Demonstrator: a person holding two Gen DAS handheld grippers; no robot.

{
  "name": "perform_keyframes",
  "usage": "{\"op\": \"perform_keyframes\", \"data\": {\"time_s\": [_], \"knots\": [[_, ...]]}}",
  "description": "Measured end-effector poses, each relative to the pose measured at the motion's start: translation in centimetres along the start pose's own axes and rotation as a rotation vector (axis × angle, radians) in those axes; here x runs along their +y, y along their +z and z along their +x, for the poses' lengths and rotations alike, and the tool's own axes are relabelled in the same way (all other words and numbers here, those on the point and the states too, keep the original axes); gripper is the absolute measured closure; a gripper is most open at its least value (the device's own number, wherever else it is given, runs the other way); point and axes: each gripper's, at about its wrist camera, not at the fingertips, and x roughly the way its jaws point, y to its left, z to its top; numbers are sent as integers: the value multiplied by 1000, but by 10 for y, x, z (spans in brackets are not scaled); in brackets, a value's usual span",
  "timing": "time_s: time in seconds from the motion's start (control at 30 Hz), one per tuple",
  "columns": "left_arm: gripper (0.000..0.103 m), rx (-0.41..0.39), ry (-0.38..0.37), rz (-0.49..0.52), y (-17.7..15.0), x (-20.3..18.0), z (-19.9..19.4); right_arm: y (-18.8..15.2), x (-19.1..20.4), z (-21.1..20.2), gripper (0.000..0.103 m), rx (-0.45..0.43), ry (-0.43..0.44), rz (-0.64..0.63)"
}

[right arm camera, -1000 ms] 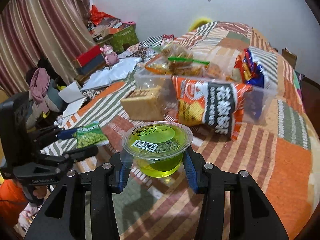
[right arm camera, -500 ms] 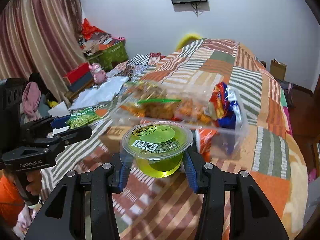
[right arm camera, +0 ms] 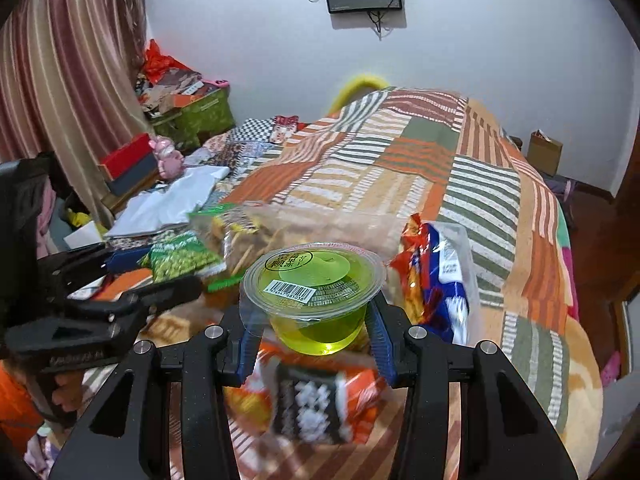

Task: Organize snacks
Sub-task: 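Carry the pea bag and jelly cup into the clear box and release, then grasp the bread loaf with the left gripper while the right grasps the orange-and-black chip bag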

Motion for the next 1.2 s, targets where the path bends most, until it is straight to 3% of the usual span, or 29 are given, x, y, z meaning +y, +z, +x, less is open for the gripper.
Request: {"op": "perform_keyframes", "data": {"time_s": [0.47,0.9,0.97,1.2], "knots": [[35,28,9,61,3,-14,18,-10,-7,21,57,92,-36,-25],[31,-23,-21,46,-5,-10,-23,-11,-2,-34,30,-19,9,-48],[26,-26,-12,45,-11,-6,-30,-18,-3,-36,28,-10,12,-49],[24,32,18,58,-44,6,-32,-47,-16,-21,28,101,29,-31]]}}
